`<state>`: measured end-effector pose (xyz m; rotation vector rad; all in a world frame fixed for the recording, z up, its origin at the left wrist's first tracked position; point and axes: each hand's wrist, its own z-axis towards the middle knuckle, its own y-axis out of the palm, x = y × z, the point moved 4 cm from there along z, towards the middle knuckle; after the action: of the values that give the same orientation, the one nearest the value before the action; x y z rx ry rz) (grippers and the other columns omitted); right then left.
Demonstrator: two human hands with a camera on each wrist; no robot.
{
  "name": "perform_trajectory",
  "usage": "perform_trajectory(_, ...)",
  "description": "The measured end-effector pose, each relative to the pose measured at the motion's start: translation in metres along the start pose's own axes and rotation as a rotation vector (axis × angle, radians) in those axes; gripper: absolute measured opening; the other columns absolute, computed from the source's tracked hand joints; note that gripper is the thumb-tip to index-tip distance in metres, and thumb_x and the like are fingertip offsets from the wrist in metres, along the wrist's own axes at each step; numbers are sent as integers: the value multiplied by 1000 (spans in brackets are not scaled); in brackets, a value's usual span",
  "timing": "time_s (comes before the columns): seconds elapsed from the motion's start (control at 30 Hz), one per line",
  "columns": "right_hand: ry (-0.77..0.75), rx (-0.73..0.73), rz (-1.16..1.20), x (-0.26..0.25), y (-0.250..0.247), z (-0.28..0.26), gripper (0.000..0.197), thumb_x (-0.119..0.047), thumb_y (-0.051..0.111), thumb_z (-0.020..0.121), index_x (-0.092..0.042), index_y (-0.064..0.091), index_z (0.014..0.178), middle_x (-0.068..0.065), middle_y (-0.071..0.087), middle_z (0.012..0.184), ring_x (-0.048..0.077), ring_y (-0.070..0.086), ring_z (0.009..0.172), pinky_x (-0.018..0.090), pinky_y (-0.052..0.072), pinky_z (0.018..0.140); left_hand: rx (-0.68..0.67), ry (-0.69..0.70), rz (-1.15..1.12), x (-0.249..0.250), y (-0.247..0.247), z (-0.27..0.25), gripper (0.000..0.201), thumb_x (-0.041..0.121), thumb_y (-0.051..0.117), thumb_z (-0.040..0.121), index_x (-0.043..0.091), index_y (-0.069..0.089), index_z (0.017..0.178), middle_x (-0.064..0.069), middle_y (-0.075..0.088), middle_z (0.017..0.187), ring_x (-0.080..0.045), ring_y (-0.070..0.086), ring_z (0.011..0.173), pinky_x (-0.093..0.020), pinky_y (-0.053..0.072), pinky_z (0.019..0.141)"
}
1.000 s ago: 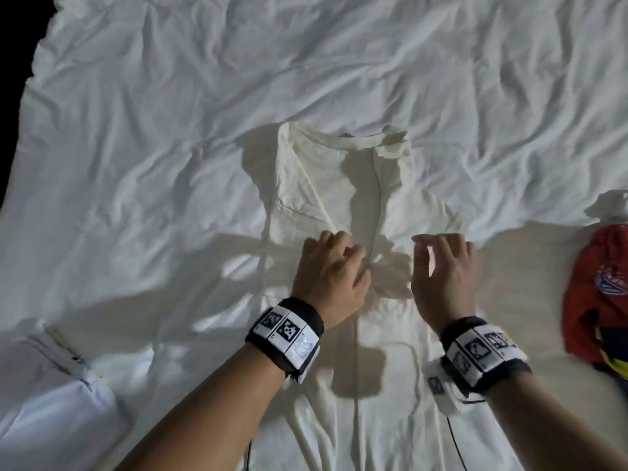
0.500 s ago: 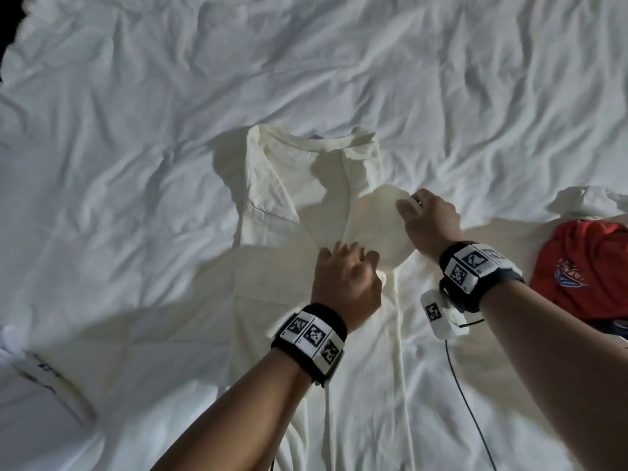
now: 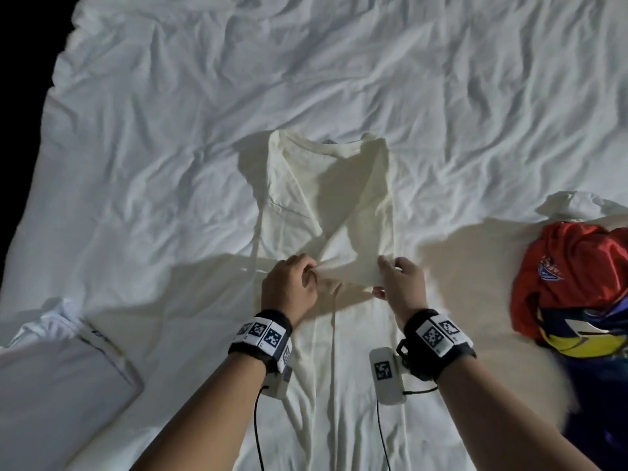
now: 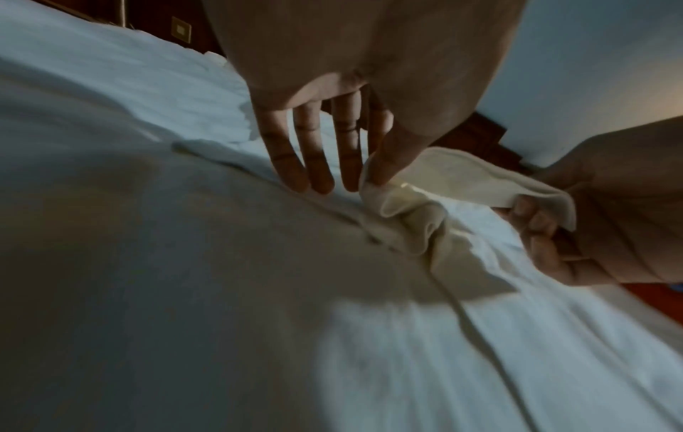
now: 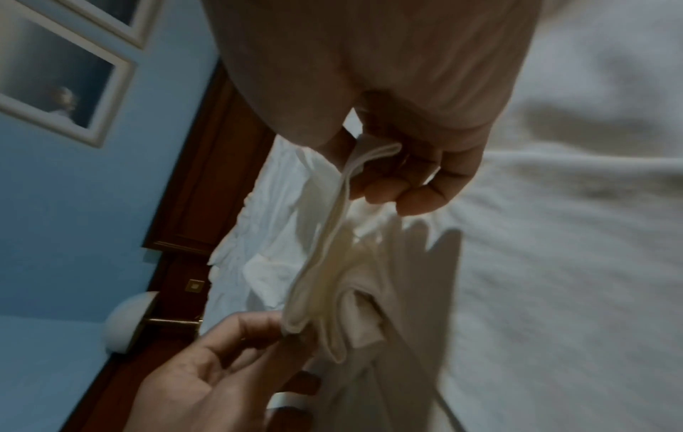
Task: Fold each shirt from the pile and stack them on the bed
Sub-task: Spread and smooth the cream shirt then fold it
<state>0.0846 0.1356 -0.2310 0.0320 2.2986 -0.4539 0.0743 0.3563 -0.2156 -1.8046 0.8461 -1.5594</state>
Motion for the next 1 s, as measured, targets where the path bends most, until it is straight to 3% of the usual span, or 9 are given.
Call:
perform_trajectory(0.13, 0, -20, -196, 20, -2, 6, 37, -44, 59, 88, -8, 65, 80, 18, 70, 82, 41, 68, 79, 57, 59, 68, -46, -5, 63, -7, 2, -3, 12, 10, 70, 83, 20, 66, 89, 0, 69, 85, -28, 63, 80, -32, 48, 63)
perform_trajectory(0.23, -26, -83, -343, 12, -4, 7, 24, -32, 64, 93, -10, 68, 86, 11, 71, 86, 35, 68, 86, 43, 56, 73, -88, -4, 152, -7, 4, 0, 9, 12, 66, 78, 18, 61, 82, -1, 63, 83, -30, 60, 81, -31, 42, 66)
perform_trajectory(0.33, -49, -77, -471, -1, -10, 13, 15, -31, 68, 89, -17, 65, 93, 2, 67, 90, 26, 62, 88, 29, 42, 74, -56, 54, 266, 6, 4, 9, 15, 27, 57, 72, 17, 59, 82, -5, 57, 94, -29, 53, 91, -39, 45, 76)
perform_trajectory(0.43, -87, -1, -534, -15, -10, 26, 26, -41, 65, 86, -21, 58, 101, -1, 63, 97, 23, 59, 91, 35, 48, 81, -35, 118, 318, 27, 13, 23, 37, 36, 50, 90, 16, 59, 121, -18, 48, 137, -36, 45, 126, -55, 44, 100)
perform_trajectory(0.5, -134, 74, -472, -25, -7, 42, 26, -41, 64, 88, -22, 56, 104, 0, 62, 104, 23, 61, 95, 41, 53, 89, -130, 174, 330, 31, 32, 28, 56, 42, 40, 104, 17, 36, 154, -19, 16, 167, -36, 16, 154, -61, 17, 122)
perform_trajectory(0.53, -163, 104, -424, -32, -6, 49, 25, -40, 62, 91, -22, 57, 107, 1, 63, 108, 24, 62, 97, 44, 54, 92, -176, 217, 347, 30, 43, 27, 63, 44, 35, 106, 16, 22, 161, -17, 1, 171, -34, 2, 158, -62, 7, 124)
perform_trajectory(0.73, -279, 134, -356, -86, 2, 100, 39, -34, 60, 99, -12, 60, 131, 4, 68, 122, 24, 63, 112, 32, 48, 95, -281, 243, 434, -1, 75, 18, 78, 53, 25, 103, 10, 2, 164, -19, -12, 170, -37, -11, 157, -66, 2, 122)
perform_trajectory(0.87, -310, 140, -364, -112, 3, 124, 29, -34, 64, 97, -16, 67, 120, -5, 66, 101, 20, 66, 102, 25, 45, 82, -278, 214, 475, 0, 79, 15, 79, 51, 30, 104, 6, 2, 163, -22, -12, 169, -40, -10, 157, -66, 3, 122)
perform_trajectory(1.0, -306, 121, -414, -127, 13, 134, 25, -42, 68, 91, -28, 71, 111, -9, 69, 101, 19, 65, 105, 41, 46, 102, -292, 182, 465, 3, 81, 13, 80, 51, 26, 103, 4, -1, 163, -23, -15, 168, -40, -13, 156, -67, 3, 122)
